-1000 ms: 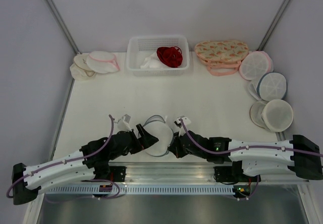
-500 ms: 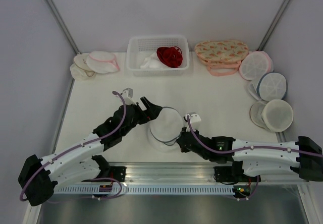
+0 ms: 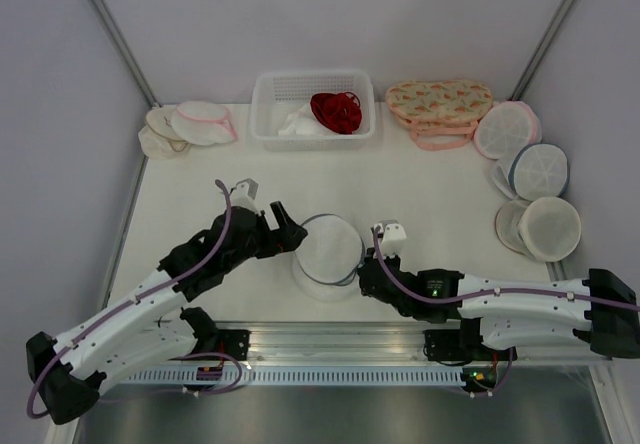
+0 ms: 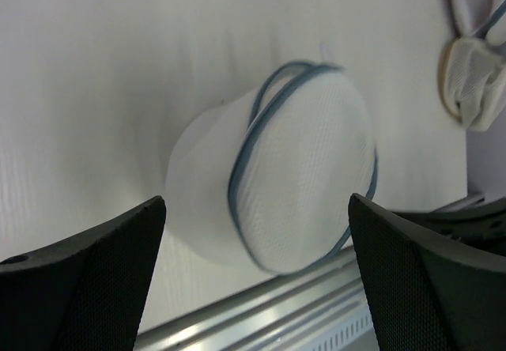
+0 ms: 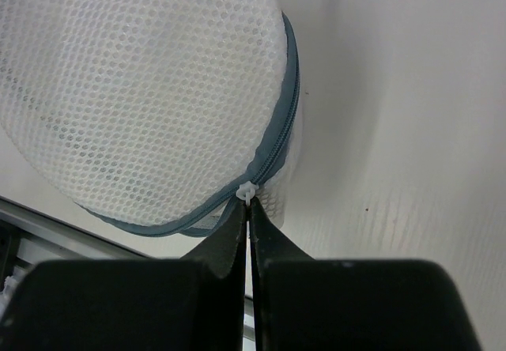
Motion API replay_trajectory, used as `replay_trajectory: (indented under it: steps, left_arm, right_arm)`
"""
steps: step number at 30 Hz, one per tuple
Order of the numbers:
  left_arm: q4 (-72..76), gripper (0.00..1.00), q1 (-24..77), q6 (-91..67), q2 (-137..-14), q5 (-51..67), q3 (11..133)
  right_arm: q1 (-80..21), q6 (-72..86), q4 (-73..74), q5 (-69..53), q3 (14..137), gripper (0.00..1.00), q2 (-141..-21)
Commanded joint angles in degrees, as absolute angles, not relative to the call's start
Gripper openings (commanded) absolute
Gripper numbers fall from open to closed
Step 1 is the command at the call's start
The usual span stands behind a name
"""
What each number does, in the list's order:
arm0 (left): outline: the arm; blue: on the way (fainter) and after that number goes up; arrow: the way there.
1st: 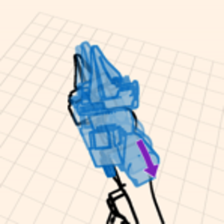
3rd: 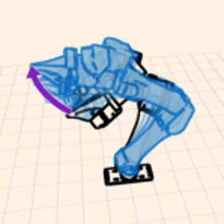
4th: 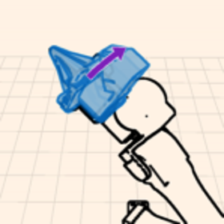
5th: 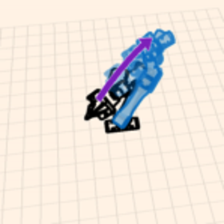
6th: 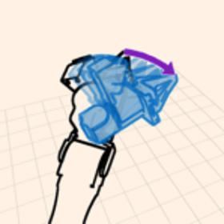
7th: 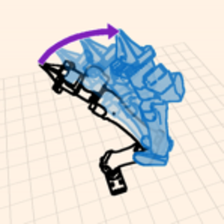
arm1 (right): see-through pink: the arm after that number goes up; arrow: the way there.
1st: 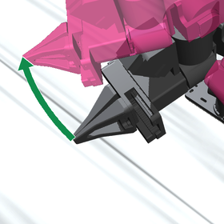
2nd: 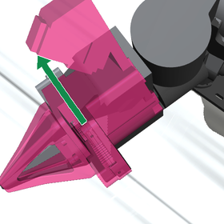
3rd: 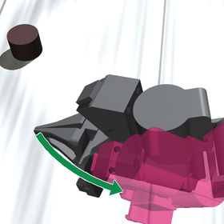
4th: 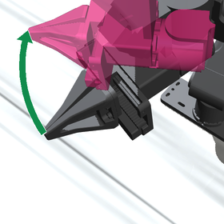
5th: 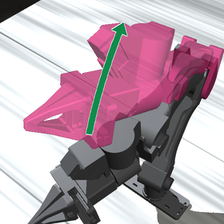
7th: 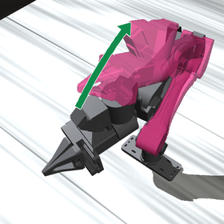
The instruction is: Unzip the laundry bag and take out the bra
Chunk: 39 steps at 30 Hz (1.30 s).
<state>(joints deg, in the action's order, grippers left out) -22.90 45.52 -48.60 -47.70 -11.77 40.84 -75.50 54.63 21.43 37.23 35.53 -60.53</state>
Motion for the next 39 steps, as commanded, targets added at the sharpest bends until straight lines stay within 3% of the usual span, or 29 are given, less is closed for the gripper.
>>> replay_trajectory:
  steps: [1, 5, 9, 16, 20, 25, 35, 37, 39]
  left_arm:
    - [-38.1, 1.00, 46.2, -50.7, -41.9, -6.9, 37.8]
    - [-42.1, 1.00, 48.3, -58.0, -34.2, 0.7, 34.6]
    - [-36.0, 1.00, 53.0, -67.0, -28.7, 2.5, 29.6]
    - [-18.6, 1.00, 67.0, -74.7, -39.6, -7.2, 26.7]
    - [-15.4, 1.00, 68.0, -75.8, -44.6, -9.9, 27.2]
    - [-15.1, 1.00, 68.1, -78.1, -40.9, -16.4, 25.1]
    - [-13.8, 1.00, 68.1, -83.1, -41.1, -22.9, 23.0]
    - [-12.0, 0.93, 68.1, -82.0, -41.7, -23.4, 22.9]
    - [-9.4, 0.78, 68.1, -81.0, -41.8, -23.7, 22.6]
  right_arm:
    - [-75.1, 56.0, 22.1, 39.6, 37.8, 0.00, -61.1]
    - [-75.0, 55.1, 20.3, 38.1, 38.2, 0.00, -62.7]
    - [-75.0, 53.9, 17.4, 35.1, 38.4, 0.00, -64.6]
    - [-74.9, 50.5, 8.9, 25.9, 37.7, 0.00, -65.7]
    - [-75.0, 49.5, 5.5, 19.8, 36.4, 0.00, -64.0]
    - [-75.0, 48.0, 1.6, 10.6, 33.5, 0.01, -60.4]
    - [-75.0, 46.0, 0.7, 6.5, 31.9, 0.00, -57.9]
    - [-74.9, 45.6, 0.8, 6.6, 31.9, 0.01, -57.9]
    - [-74.9, 45.5, 1.0, 6.6, 31.9, 0.01, -58.1]
